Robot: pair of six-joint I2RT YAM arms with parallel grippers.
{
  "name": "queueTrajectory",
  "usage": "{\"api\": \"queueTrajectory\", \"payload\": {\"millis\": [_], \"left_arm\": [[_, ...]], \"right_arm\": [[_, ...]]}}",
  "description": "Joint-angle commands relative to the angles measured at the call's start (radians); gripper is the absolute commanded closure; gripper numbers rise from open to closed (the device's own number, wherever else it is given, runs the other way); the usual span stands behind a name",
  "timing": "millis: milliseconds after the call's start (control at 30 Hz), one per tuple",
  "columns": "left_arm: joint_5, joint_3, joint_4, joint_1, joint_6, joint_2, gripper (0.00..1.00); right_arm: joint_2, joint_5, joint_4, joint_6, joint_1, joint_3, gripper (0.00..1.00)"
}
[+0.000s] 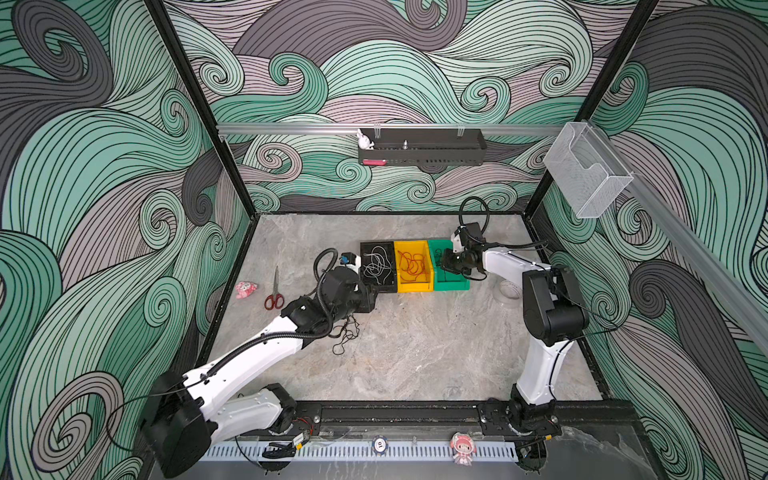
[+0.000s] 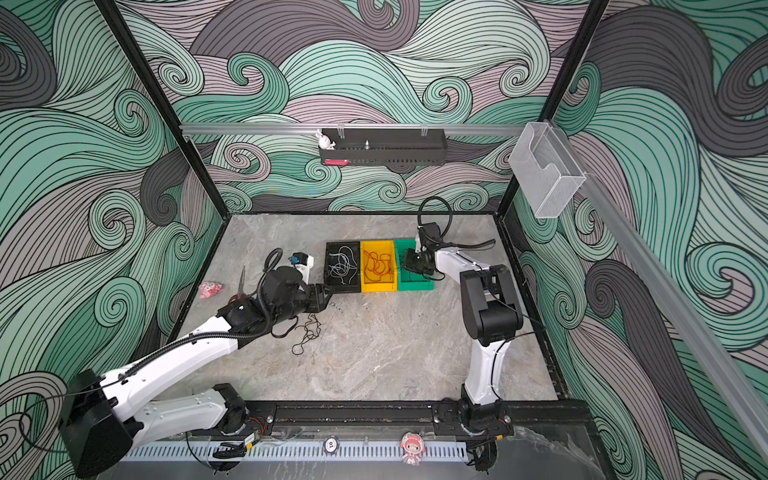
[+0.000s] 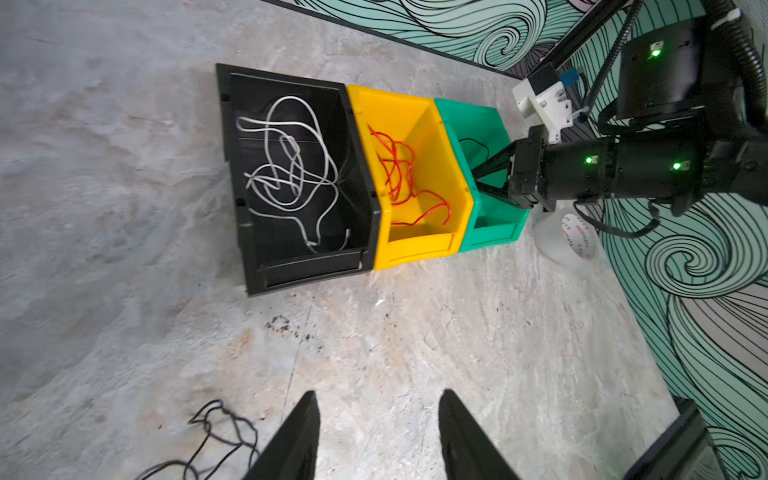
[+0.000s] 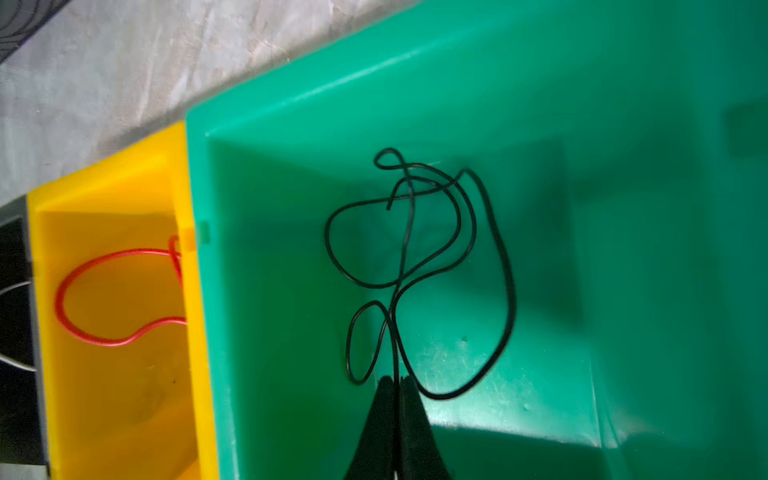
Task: Untangle the cables
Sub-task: 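Withdraw the right gripper from the green bin toward the left gripper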
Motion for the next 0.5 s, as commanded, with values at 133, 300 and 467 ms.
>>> {"api": "queueTrajectory", "payload": {"millis": [133, 300, 467], "left_arm": [[-0.093, -0.14, -0.121, 0.032, -0.053, -0.143, 0.45], [-0.094, -0.194, -0.14, 0.035, -0.08, -0.189, 0.44], [-0.115, -0.221, -0.2, 0.044, -0.098, -0.221, 0.44]], "right_arm": [[-0.057, 0.081, -0.1, -0.05, -0.001, 0.04, 0.73], [-0.132, 0.094, -0.114, -0.08, -0.004, 0.032, 0.66], [-0.215, 0.119, -0.127, -0.1, -0.003, 0.016, 0.65]]}}
